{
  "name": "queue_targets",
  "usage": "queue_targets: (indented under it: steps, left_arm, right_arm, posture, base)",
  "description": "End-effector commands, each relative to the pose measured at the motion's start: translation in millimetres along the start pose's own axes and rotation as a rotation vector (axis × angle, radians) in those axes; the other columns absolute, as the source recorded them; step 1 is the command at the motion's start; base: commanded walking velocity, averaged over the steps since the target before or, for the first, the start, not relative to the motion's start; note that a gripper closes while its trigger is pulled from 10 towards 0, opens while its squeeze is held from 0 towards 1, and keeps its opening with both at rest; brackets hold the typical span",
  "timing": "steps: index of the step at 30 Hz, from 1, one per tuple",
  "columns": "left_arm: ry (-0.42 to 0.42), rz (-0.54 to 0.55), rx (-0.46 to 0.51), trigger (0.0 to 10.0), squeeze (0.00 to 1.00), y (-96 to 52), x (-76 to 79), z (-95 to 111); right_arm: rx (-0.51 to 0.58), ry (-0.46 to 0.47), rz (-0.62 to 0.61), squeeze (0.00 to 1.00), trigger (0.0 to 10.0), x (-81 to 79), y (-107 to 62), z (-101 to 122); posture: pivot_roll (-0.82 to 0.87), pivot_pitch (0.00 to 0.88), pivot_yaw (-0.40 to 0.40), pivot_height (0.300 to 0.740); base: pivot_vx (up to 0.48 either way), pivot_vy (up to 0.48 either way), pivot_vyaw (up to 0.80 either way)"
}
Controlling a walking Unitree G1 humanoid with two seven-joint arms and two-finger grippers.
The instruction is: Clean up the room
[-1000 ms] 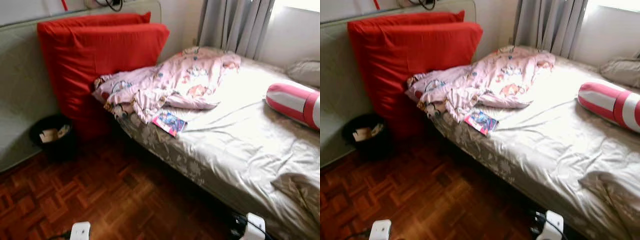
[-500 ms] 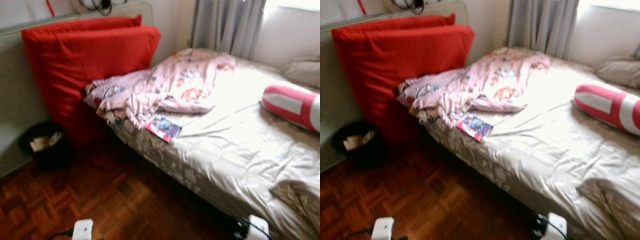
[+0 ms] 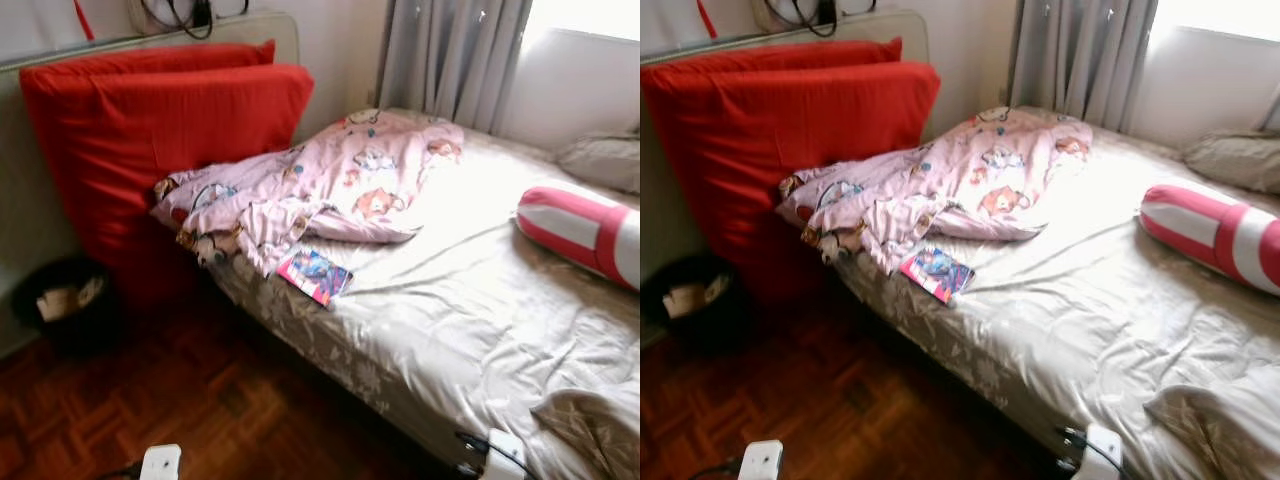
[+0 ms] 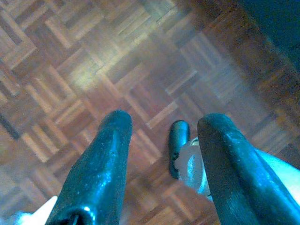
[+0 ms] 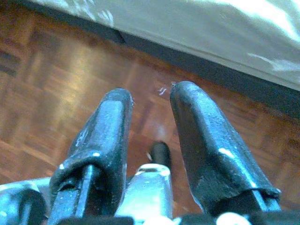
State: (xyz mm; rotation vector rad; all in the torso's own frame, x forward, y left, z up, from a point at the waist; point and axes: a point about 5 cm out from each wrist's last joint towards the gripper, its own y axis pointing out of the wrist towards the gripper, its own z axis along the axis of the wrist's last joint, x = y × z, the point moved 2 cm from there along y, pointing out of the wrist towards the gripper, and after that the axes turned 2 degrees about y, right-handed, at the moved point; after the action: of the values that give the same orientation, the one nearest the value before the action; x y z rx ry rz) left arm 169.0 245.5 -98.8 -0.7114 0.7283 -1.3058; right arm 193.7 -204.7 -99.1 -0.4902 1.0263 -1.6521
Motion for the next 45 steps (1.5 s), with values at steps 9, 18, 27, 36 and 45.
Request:
queue_targets:
  steps: [9, 18, 27, 36, 45]
  left_arm:
    - [0.010, -0.027, 0.001, 10.0, 0.00, 1.9, 7.1, 3.9]
    - [0.004, -0.018, 0.010, 10.0, 0.00, 1.9, 5.9, 5.4]
    - [-0.015, -0.009, 0.005, 10.0, 0.00, 1.9, 4.9, 5.0]
    - [-0.014, -0.007, 0.003, 10.0, 0.00, 1.8, 4.5, 4.3]
    - [-0.011, -0.010, -0.002, 10.0, 0.00, 1.4, 3.9, 2.9]
  right_arm:
    - [-0.008, 0.003, -0.036, 0.00, 10.0, 12.7, -2.4, -3.0]
    - [-0.007, 0.001, -0.042, 0.00, 10.0, 13.7, -2.6, -3.4]
    - [-0.005, 0.017, -0.045, 0.00, 10.0, 12.5, -2.4, -3.8]
    - [-0.033, -0.010, -0.049, 0.00, 10.0, 15.0, -3.3, -9.2]
    - [-0.030, 0.010, -0.057, 0.00, 10.0, 15.7, -3.8, -11.7]
  posture:
    - [0.04, 0.000, -0.012, 0.740]
    - [0.03, 0.000, -0.008, 0.740]
    - [0.03, 0.000, -0.005, 0.740]
    - [0.04, 0.000, -0.011, 0.740]
    - [0.03, 0.000, -0.005, 0.740]
  base:
    - [0.086, 0.000, 0.00]
    - [0.000, 0.000, 0.00]
    - [0.000, 0.000, 0.00]
    - [0.000, 0.221, -0.35]
    - [0.000, 0.250, -0.22]
